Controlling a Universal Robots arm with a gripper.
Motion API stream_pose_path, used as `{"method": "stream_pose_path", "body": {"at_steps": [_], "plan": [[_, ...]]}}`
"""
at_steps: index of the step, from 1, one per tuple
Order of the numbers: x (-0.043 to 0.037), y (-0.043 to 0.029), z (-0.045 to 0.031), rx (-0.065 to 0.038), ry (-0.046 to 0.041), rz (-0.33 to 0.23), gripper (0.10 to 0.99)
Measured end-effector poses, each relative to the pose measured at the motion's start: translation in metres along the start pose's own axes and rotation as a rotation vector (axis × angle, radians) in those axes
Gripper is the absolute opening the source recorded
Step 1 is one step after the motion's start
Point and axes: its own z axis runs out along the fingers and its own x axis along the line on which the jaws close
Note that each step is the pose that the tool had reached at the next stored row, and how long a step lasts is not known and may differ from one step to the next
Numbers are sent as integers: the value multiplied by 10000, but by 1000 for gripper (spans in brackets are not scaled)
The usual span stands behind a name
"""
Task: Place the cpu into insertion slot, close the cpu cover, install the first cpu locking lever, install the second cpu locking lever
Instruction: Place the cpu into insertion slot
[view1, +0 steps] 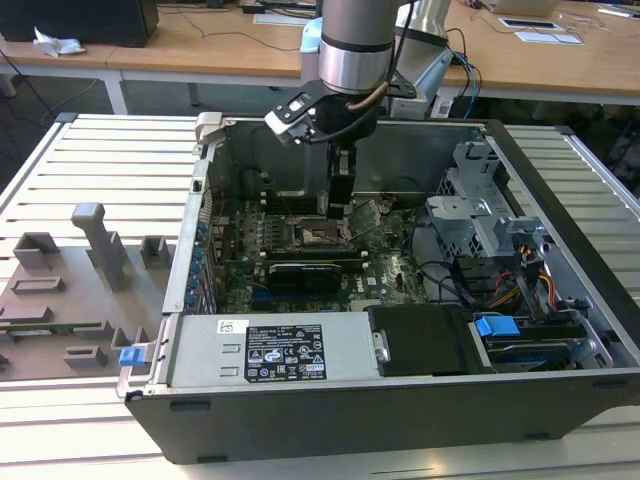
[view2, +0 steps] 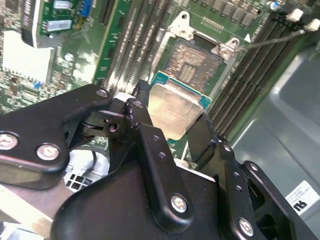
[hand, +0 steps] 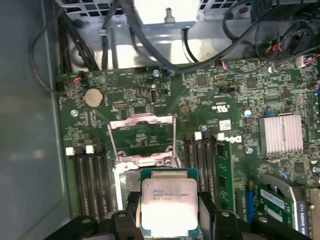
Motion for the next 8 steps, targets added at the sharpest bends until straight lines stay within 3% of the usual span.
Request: {"method": "stream_pose_path", "body": {"at_steps": [2,8], "plan": [[52,-6,-4,2,-4,1,541],[64,-45,9,-10,-4,-194,541]]}}
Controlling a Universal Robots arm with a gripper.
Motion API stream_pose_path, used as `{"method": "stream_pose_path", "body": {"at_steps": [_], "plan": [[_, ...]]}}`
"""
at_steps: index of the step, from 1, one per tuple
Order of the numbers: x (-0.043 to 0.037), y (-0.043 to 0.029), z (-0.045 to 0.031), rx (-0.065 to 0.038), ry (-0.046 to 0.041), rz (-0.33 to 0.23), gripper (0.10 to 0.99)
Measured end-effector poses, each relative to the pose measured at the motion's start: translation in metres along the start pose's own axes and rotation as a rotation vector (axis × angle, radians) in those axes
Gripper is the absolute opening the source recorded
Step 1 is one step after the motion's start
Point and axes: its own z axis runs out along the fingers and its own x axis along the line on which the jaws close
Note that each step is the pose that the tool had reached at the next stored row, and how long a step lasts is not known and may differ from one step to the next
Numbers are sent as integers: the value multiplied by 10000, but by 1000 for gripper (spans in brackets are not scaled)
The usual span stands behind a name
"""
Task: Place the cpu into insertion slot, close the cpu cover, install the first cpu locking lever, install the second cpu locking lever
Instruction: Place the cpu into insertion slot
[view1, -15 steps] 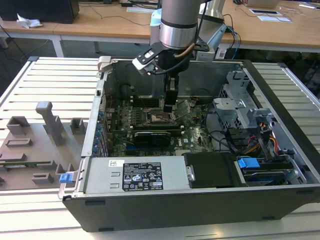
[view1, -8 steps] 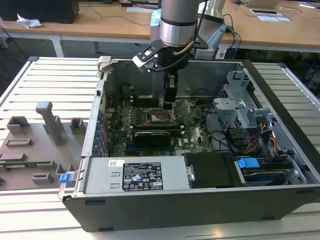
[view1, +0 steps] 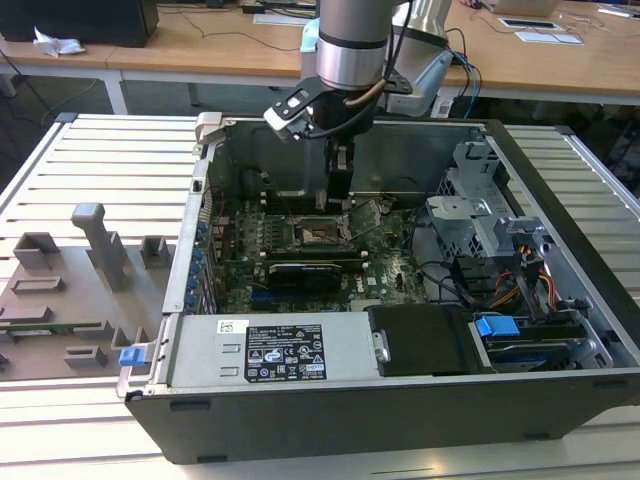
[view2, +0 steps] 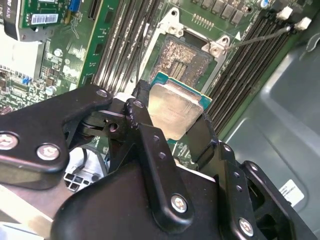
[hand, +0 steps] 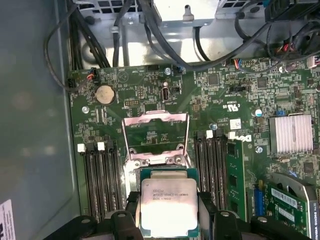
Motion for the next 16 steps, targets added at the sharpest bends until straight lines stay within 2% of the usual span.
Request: {"method": "stream_pose_path", "body": {"at_steps": [5,16], "plan": [[-5,-78,37,-1,-1,-6,541],[1,-83,134,-1,-3,-5,541]]}}
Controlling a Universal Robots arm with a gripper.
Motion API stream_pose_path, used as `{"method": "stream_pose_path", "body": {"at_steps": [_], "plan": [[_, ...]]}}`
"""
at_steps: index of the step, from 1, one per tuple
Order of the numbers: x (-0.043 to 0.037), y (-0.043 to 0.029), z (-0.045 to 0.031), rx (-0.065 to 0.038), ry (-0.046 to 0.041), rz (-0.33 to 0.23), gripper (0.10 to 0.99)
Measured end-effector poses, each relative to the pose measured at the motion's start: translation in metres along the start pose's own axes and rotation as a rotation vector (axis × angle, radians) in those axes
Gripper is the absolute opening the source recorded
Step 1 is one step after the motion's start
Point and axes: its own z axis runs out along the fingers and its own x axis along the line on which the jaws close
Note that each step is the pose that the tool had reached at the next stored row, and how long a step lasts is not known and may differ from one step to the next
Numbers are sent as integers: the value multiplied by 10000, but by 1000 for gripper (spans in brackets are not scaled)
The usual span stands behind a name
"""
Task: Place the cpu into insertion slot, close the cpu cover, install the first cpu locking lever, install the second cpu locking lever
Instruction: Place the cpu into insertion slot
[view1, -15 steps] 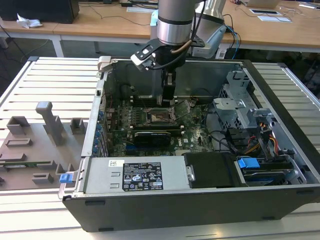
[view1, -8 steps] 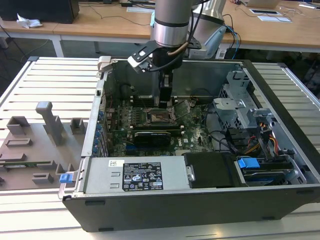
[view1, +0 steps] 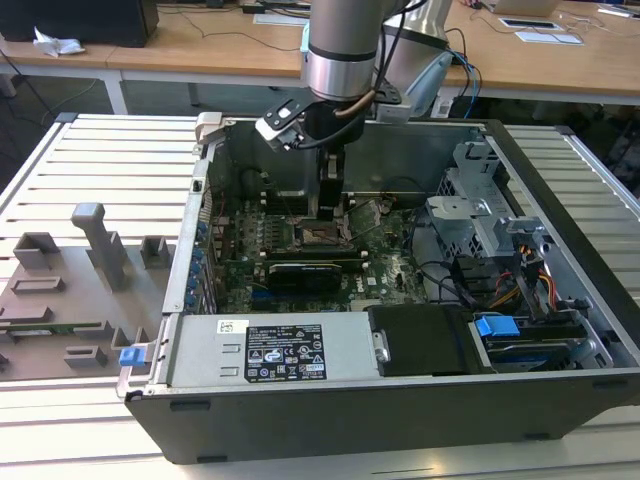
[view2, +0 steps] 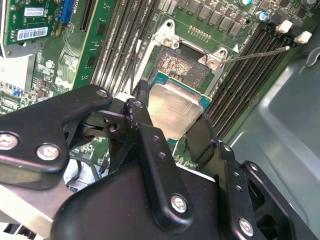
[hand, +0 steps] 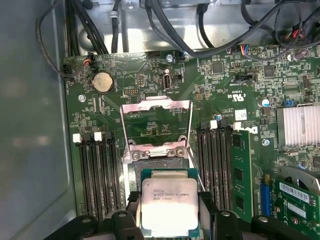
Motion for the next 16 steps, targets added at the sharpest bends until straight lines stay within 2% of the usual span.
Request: {"method": "stream_pose_path", "body": {"at_steps": [3,9,16], "plan": [[1,0,24,0,0,-1,541],[7,1,124,0,0,-1,541],[11,1,184,0,0,0,541]]}}
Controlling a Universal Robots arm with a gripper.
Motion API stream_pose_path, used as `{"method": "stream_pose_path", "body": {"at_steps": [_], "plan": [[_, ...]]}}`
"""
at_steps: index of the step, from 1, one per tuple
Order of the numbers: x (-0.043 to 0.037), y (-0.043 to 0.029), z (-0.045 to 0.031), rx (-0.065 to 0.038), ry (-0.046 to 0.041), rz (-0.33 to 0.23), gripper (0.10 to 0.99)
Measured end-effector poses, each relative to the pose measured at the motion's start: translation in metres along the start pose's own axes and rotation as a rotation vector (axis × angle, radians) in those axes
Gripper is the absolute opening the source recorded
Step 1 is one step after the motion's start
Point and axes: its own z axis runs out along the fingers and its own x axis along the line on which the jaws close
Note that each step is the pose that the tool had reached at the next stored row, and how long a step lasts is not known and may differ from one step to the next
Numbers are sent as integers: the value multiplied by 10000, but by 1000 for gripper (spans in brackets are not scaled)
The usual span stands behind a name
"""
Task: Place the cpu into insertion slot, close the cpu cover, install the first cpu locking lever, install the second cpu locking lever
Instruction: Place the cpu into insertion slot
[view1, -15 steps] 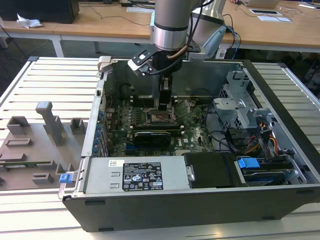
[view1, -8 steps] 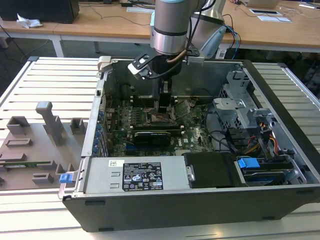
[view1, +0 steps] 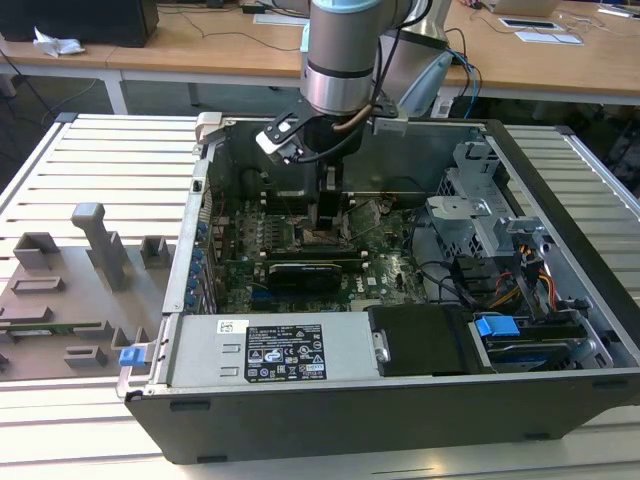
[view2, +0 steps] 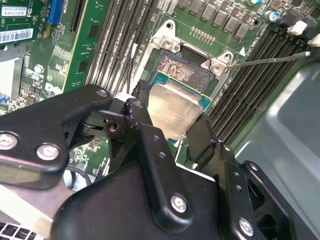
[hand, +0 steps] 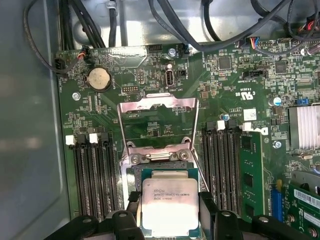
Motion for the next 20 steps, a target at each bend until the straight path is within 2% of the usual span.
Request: {"method": "stream_pose_path", "body": {"at_steps": [9,15,20], "plan": [[8,-4,83,0,2,-6,541],[3,-40,144,-45,37,-819,541],[8,-46,251,-47,57,-853,541]]}}
